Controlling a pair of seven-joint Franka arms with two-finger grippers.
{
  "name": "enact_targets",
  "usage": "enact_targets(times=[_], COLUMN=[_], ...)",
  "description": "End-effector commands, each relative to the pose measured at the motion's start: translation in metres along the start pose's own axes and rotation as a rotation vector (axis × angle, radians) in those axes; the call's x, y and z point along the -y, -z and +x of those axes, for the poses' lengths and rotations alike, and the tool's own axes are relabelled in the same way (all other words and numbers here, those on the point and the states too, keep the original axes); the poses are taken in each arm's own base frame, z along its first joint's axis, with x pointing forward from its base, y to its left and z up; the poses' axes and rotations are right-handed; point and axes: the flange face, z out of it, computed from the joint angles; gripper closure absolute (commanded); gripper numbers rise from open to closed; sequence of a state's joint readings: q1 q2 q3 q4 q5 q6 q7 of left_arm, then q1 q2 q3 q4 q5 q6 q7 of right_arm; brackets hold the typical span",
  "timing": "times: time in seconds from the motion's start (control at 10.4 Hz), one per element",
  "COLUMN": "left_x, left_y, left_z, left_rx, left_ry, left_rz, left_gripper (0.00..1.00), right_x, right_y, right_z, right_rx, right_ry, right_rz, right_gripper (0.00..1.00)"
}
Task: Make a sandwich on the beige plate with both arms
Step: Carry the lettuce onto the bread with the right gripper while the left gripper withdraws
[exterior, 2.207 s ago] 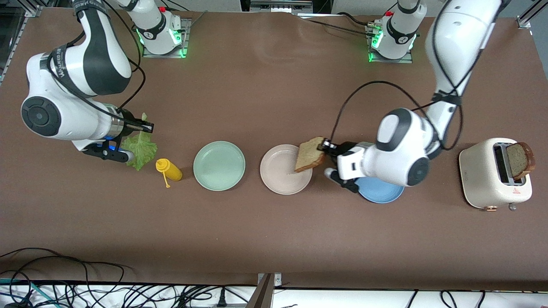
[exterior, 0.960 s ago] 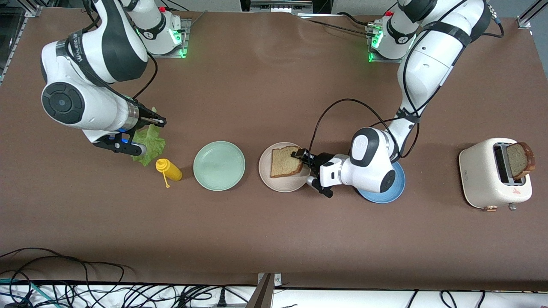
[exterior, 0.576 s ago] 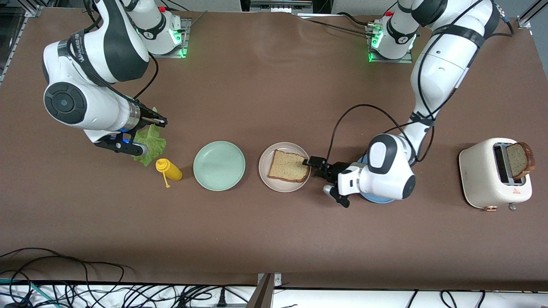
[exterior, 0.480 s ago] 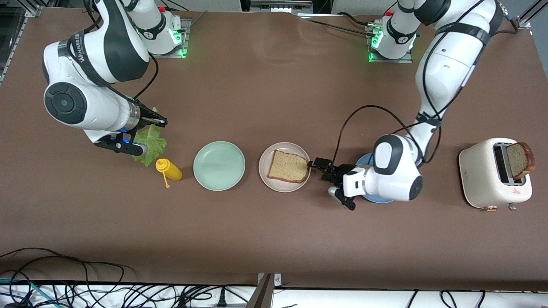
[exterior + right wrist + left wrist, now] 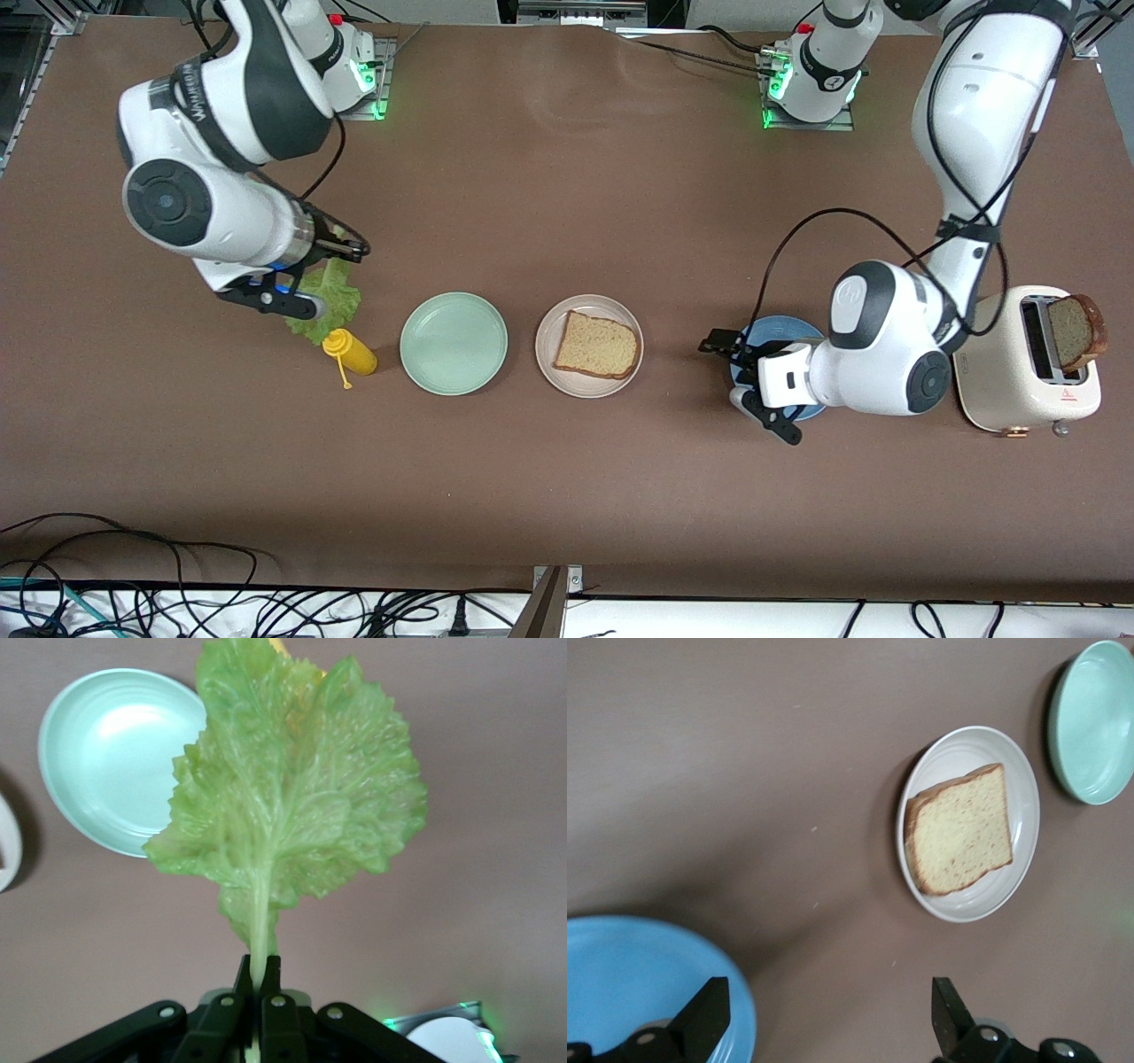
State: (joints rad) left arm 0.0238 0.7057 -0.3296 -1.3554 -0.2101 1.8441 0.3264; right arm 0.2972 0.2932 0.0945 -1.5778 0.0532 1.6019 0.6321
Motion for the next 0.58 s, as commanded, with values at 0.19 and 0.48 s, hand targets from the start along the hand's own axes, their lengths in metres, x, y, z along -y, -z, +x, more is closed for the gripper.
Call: enact_targets(times=[0.19,0.48], left_x=[-0.032,-0.036], left_y=[0.133,0.205], left_z=[-0.06,-0.1], left_rx=[0.039,-0.015], left_ry=[0.137,0.18], left_rz=[0.256,0.367], left_gripper=[0.0,0.0], right_x=[0.081,0.148], right_y=[-0.016,-0.046], right_z=[-0.04,-0.059], right_rx=[-0.07,-0.133], right_ry=[-0.004,-0.087], right_rz=[0.008,0.071], right_gripper=[1.0,1.0])
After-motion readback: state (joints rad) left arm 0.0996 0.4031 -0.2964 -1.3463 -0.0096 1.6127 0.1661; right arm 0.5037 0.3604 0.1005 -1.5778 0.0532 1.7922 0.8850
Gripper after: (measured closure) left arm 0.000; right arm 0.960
